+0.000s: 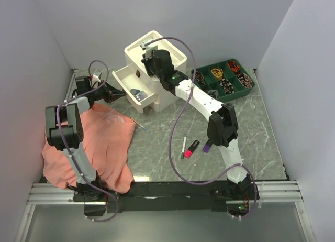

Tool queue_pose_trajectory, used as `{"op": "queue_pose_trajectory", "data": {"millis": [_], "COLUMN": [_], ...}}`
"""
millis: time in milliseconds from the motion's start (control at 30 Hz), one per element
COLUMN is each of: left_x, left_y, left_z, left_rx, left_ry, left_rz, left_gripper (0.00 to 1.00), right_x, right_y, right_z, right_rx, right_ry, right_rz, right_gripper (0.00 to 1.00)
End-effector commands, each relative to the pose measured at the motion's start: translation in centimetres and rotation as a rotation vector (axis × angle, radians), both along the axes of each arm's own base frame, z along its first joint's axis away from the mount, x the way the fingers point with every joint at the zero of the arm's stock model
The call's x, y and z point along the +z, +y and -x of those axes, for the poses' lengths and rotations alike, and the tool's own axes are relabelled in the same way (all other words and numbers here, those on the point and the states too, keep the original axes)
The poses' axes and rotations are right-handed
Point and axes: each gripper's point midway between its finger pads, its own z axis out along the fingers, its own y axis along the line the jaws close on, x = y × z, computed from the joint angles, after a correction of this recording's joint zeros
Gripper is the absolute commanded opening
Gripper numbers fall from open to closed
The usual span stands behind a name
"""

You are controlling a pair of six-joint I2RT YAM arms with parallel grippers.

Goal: Sort the stationery into containers
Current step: Close the drawer in the storage box.

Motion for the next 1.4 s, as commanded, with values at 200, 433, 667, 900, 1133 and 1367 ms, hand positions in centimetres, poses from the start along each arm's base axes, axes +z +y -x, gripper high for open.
{"op": "queue_pose_trajectory", "data": {"millis": [200,433,667,900,1133,1367], "left_x": [3.0,2.7,2.8,3.2,3.6,5.7], "left_y": [-5.3,-7.0,-7.2,-9.4,-9.7,-5.9], "left_z": [-1.9,-2.4,-4.0,-4.1,-4.1,-1.4], "left_rx": [-0.142,-0.175,-0.170,-0.212,-0.218,-0.173], "left_ry": [-0.131,-0.132,-0.160,-0.183,-0.192,-0.143], "left_rz": [0.041,0.058,0.076,0.103,0.125,0.091], "left_gripper": [0.01,0.01,0.01,0.01,0.02,0.55], "right_x": [1.7,1.0,-0.1,-0.4,-0.4,1.2], "right_y": [1.4,1.6,1.5,1.7,1.8,1.5], "right_z": [0.9,1.2,1.5,1.7,2.1,2.2], "right_rx": [0.092,0.104,0.101,0.105,0.111,0.105], "right_ry": [0.004,0.028,0.064,0.074,0.071,0.038], "right_rz": [-0.012,-0.011,-0.007,-0.002,0.005,-0.001], "right_gripper": [0.00,0.00,0.00,0.00,0.00,0.07]}}
